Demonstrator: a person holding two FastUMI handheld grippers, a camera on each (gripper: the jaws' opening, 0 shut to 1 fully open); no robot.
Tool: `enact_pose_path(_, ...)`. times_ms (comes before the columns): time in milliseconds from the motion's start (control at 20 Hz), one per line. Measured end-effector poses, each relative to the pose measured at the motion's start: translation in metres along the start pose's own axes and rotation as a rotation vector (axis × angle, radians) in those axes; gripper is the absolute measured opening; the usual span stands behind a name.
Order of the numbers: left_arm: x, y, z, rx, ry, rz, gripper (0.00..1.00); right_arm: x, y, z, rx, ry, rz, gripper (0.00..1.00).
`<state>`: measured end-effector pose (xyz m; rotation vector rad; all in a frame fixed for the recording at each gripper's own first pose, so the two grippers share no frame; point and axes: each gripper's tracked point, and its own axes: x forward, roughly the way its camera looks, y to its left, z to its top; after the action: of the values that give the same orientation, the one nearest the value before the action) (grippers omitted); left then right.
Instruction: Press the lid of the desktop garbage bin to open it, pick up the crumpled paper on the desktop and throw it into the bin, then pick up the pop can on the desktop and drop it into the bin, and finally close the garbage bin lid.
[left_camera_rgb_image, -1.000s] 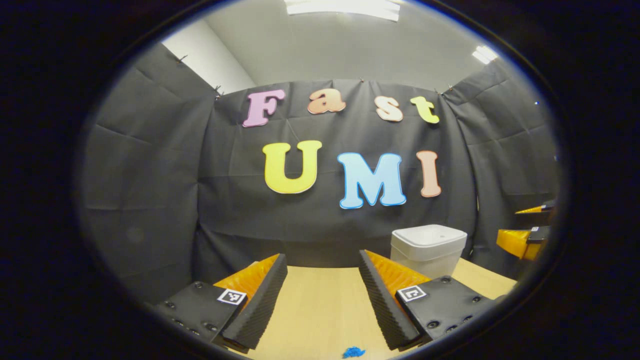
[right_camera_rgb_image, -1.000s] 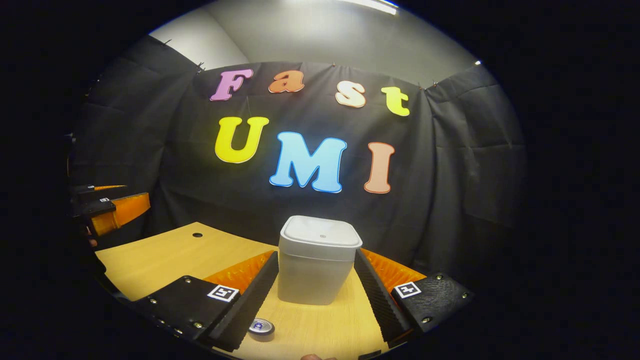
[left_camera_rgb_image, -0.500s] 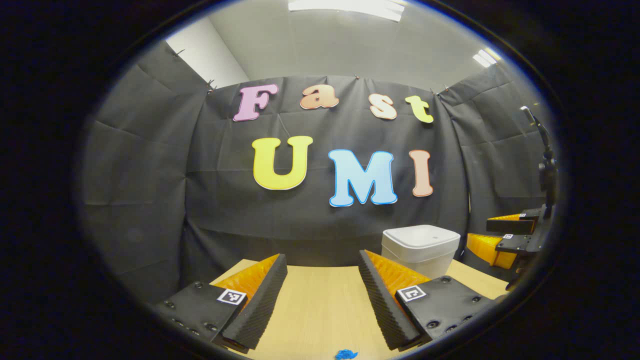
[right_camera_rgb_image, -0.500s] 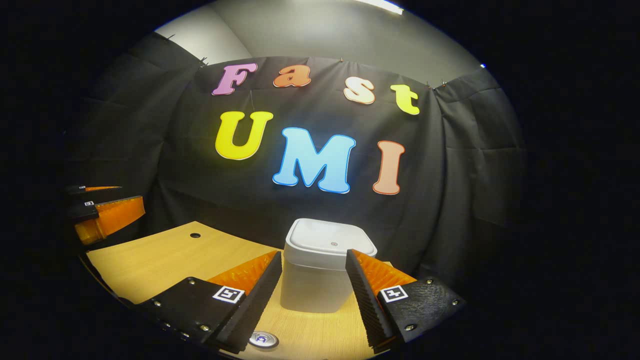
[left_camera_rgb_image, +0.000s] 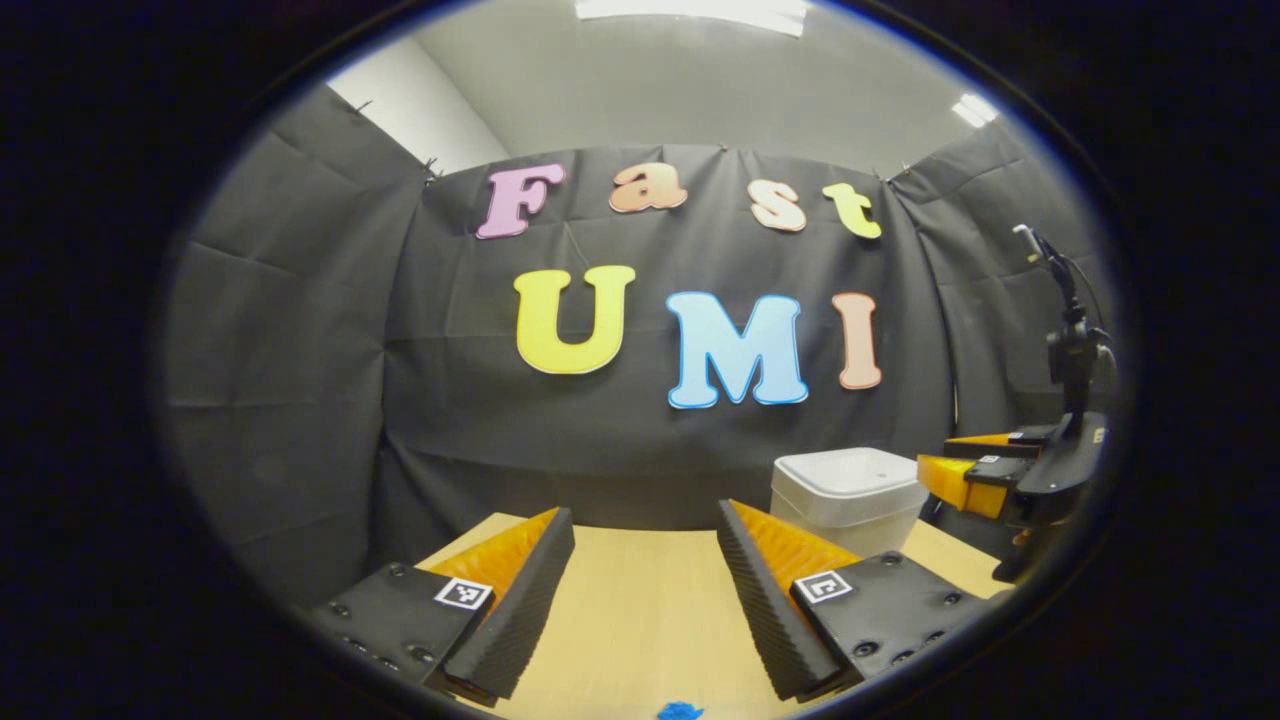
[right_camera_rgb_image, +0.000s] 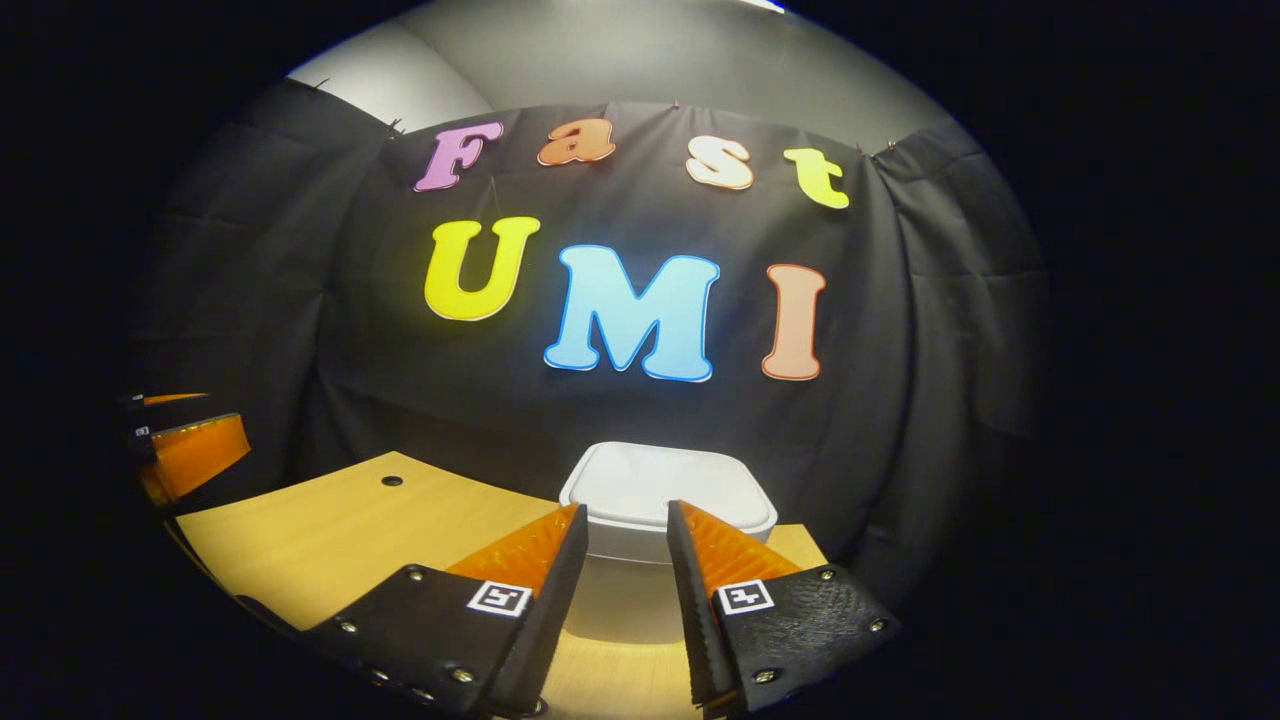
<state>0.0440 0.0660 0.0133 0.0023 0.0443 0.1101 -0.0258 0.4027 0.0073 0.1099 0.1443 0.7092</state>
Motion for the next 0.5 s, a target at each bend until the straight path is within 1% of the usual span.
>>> enact_pose_path(50,0.000,0.000,-0.002,0.001,0.002,0.007,0.94,0.005,0.002,-0.001,0.002,-0.002,0.023,0.46)
enact_pose_path(100,0.000,0.000,-0.002,0.000,0.006,0.014,0.94,0.009,-0.011,-0.005,0.000,0.005,-0.014,0.39)
enact_pose_path(150,0.000,0.000,-0.003,0.000,0.008,0.024,0.94,0.016,-0.013,-0.007,0.002,0.002,-0.029,0.30)
enact_pose_path(200,0.001,0.001,-0.003,-0.001,0.009,0.031,0.94,0.020,-0.014,-0.005,0.008,0.002,-0.024,0.17)
enact_pose_path(250,0.002,0.001,-0.004,0.000,0.010,0.039,0.94,0.028,-0.015,-0.007,0.015,0.004,-0.015,0.15)
enact_pose_path(400,0.005,0.002,-0.005,0.003,0.015,0.056,0.94,0.042,-0.017,-0.008,0.002,0.003,0.007,0.15)
enact_pose_path(450,0.006,0.001,-0.005,0.002,0.017,0.058,0.94,0.049,-0.026,-0.010,-0.010,0.008,-0.043,0.15)
enact_pose_path(500,0.008,-0.001,-0.005,0.002,0.016,0.059,0.94,0.040,-0.028,-0.007,-0.007,0.000,-0.029,0.06)
